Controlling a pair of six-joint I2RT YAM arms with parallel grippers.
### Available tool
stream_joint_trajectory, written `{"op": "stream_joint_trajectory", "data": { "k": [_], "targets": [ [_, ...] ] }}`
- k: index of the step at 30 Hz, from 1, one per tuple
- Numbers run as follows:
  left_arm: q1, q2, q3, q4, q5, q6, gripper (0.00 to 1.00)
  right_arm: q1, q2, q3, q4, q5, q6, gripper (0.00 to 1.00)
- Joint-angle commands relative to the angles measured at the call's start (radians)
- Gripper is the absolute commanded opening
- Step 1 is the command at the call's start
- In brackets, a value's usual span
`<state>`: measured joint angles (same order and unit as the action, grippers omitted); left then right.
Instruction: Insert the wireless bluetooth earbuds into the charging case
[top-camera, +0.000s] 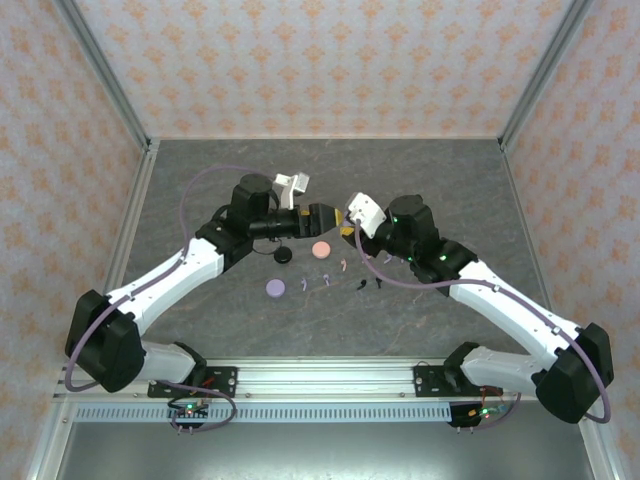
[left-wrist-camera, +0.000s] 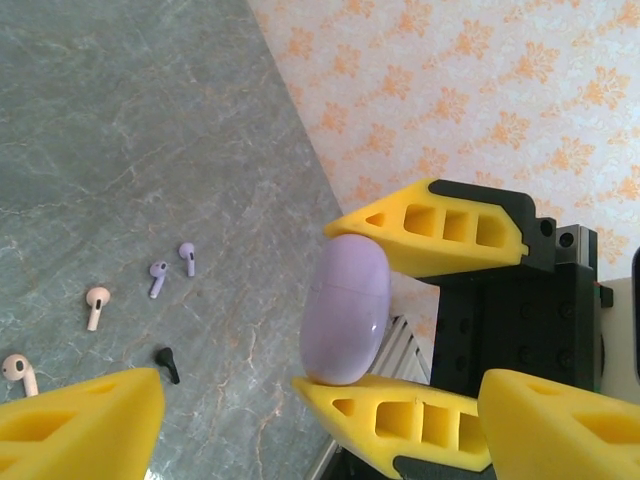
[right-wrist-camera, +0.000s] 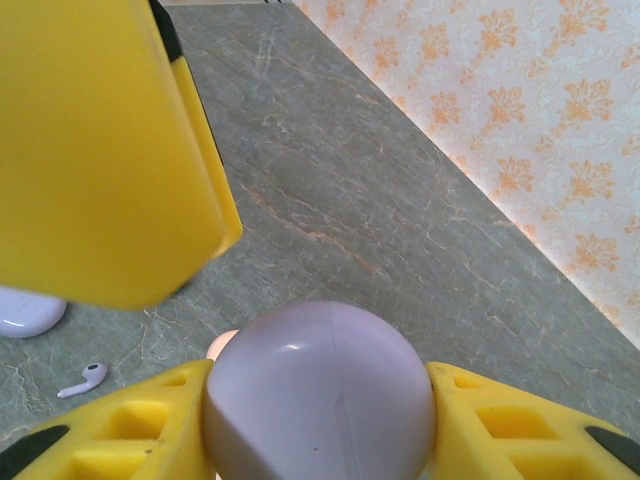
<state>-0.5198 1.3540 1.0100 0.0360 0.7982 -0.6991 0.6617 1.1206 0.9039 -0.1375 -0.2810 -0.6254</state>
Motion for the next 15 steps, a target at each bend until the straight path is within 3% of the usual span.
{"op": "stream_joint_trajectory", "data": {
  "k": [1, 15],
  "targets": [
    [-0.016, 0.016, 0.045, 0.049, 0.045, 0.007, 0.78, 0.007, -0.029, 0.003, 0.014, -0.016, -0.011, 0.47],
    [-0.052, 0.062, 0.085, 0.037, 0.100, 0.042, 0.62, 0.007, -0.027, 0.003, 0.019, -0.044, -0.002, 0.48]
  ]
}}
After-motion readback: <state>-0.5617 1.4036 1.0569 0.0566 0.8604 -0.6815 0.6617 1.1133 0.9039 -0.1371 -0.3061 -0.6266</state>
